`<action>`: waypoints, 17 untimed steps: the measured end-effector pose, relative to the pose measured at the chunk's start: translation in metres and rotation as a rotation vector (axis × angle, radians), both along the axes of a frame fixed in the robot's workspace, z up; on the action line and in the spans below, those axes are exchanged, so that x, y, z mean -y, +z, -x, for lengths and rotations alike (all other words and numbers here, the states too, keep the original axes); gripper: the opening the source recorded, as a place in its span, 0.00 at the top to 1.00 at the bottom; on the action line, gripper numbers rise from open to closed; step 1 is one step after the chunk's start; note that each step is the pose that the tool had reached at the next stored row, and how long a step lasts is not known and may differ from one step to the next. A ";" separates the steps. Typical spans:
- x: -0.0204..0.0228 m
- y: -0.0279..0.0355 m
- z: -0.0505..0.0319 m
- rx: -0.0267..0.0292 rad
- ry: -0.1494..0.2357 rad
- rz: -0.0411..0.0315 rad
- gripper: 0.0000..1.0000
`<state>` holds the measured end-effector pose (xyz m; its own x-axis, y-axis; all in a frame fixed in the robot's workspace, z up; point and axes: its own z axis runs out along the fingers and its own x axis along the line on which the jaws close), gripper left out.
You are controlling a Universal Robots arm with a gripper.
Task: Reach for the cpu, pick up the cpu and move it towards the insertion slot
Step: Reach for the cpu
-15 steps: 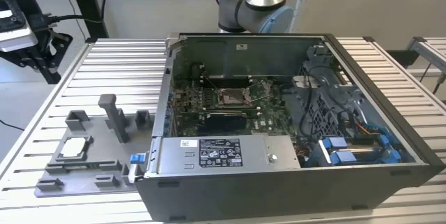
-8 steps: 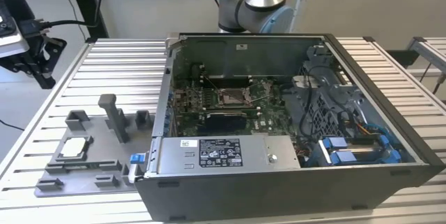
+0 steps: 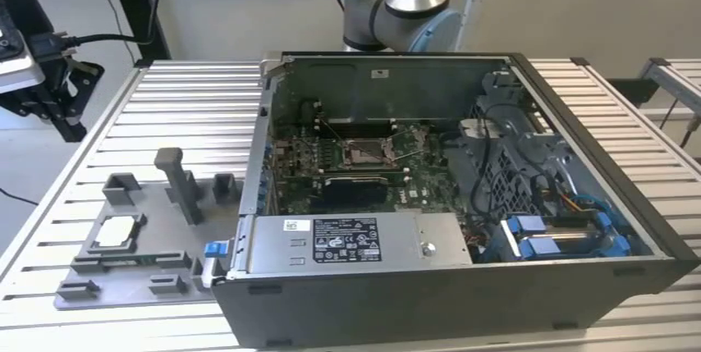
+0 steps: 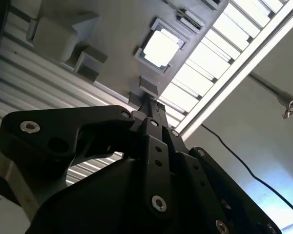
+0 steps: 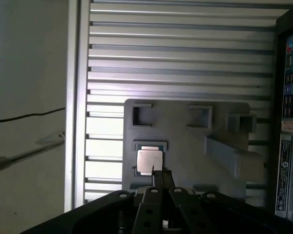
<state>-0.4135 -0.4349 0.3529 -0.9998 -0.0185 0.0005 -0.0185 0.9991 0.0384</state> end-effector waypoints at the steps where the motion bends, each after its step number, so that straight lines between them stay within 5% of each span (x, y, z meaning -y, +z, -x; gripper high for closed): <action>1: 0.0000 0.0000 0.0000 -0.0001 0.000 -0.0001 1.00; 4: 0.0001 0.0000 0.0000 0.0000 0.000 -0.0002 1.00; 5: 0.0001 0.0000 0.0000 0.0000 0.000 -0.0002 0.00; 17: 0.0003 0.0000 0.0005 0.0004 0.000 -0.0009 0.00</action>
<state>-0.4140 -0.4352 0.3529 -0.9998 -0.0186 0.0001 -0.0186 0.9991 0.0393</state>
